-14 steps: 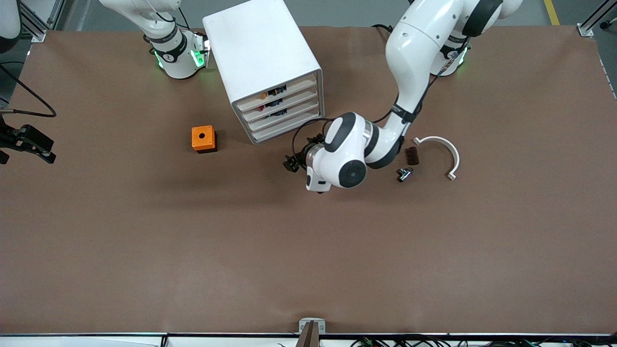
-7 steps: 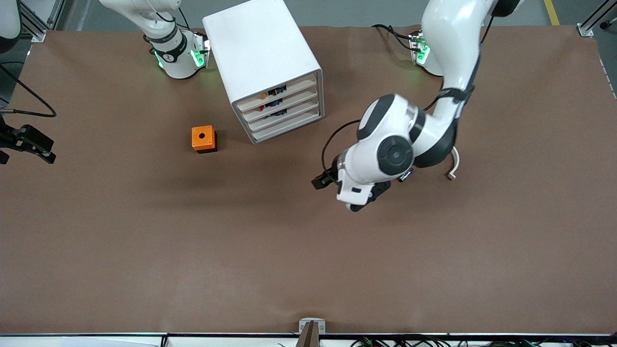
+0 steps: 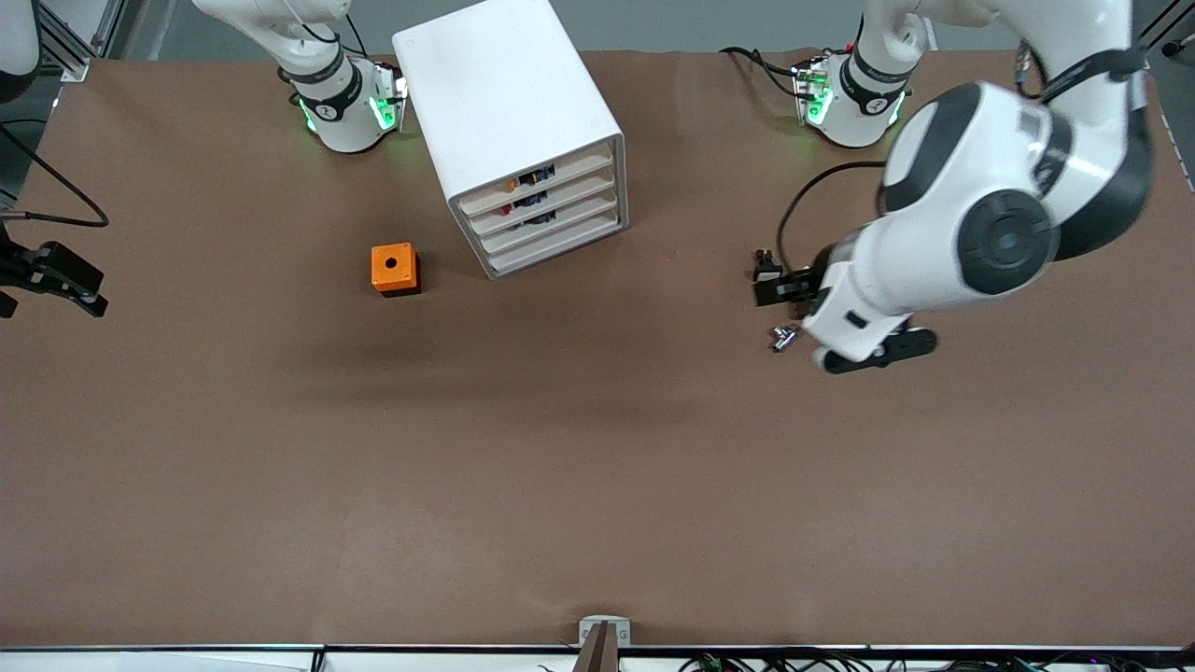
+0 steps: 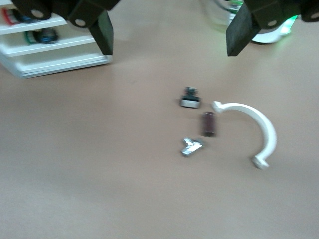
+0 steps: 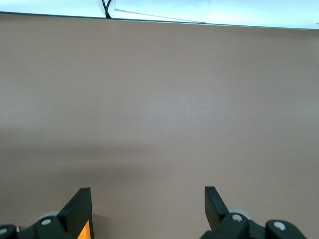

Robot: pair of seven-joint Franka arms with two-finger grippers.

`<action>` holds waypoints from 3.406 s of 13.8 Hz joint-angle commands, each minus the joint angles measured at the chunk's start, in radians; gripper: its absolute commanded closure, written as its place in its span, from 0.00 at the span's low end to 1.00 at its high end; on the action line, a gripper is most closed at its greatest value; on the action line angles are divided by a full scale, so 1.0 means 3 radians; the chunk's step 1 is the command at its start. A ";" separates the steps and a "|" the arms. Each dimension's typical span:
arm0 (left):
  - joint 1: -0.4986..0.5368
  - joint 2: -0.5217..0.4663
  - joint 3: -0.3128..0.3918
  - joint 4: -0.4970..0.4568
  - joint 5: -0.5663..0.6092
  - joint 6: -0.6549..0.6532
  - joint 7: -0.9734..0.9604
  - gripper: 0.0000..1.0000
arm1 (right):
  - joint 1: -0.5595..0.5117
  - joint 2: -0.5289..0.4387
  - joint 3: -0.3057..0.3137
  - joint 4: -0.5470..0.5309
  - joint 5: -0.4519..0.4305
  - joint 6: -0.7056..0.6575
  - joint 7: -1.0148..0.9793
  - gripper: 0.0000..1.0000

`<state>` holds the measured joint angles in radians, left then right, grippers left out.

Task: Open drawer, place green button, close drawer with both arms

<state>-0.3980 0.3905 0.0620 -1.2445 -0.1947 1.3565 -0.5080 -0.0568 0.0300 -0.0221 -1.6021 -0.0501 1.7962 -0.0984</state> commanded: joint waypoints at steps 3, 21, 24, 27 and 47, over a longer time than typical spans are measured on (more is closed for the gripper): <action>0.0278 -0.0600 -0.0023 -0.0590 0.0464 -0.0042 0.0715 0.00 | -0.0036 -0.0018 0.0043 0.0007 -0.0063 -0.0005 0.0057 0.00; 0.1439 -0.1890 -0.0554 -0.2458 0.0700 0.1164 0.1647 0.00 | -0.0036 -0.0018 0.0038 0.0007 -0.0022 -0.0015 0.0067 0.00; 0.1434 -0.1935 -0.0549 -0.2433 0.0700 0.1205 0.1647 0.00 | -0.0030 -0.0023 0.0043 0.0012 -0.0027 -0.0015 0.0067 0.00; 0.1383 -0.1936 -0.0514 -0.2219 0.0700 0.1175 0.1647 0.00 | -0.0046 -0.0018 0.0033 0.0033 -0.0017 -0.0015 0.0062 0.00; 0.1353 -0.1552 -0.0529 -0.1420 0.0664 0.0904 0.1591 0.00 | -0.0036 -0.0018 0.0043 0.0063 -0.0007 0.0000 0.0036 0.00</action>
<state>0.0089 -0.1085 -0.0893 -1.7268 -0.0096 1.6367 -0.0268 -0.0569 0.0299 -0.0211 -1.5905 -0.0500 1.7982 -0.0904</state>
